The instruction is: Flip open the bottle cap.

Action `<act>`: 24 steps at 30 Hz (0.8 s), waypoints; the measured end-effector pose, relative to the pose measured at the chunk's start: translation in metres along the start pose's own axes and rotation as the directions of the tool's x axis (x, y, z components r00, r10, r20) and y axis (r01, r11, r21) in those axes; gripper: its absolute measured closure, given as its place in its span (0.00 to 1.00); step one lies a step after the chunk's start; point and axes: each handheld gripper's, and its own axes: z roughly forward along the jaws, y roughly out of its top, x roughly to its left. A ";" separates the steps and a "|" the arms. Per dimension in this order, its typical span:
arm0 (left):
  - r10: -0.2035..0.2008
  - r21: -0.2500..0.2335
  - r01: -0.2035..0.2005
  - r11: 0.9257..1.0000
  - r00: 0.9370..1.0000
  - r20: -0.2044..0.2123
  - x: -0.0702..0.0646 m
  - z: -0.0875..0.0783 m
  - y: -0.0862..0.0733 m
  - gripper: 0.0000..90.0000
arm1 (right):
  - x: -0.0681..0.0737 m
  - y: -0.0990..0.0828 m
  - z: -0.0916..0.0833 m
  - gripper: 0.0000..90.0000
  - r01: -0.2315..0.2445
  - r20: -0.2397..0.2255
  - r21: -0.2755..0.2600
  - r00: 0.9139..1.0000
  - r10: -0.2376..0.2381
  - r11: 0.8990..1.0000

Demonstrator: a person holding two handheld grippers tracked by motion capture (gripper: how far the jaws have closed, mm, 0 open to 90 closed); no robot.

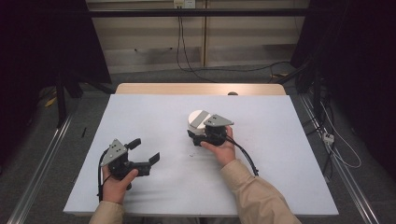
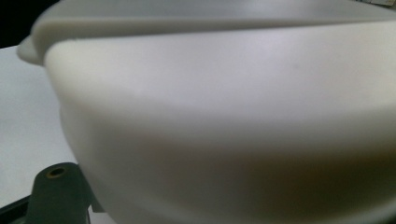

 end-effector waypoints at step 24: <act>0.001 0.036 -0.002 0.999 1.000 0.025 -0.016 0.035 0.013 0.08 | 0.000 0.000 0.000 0.21 -0.002 0.002 0.000 1.000 0.002 1.000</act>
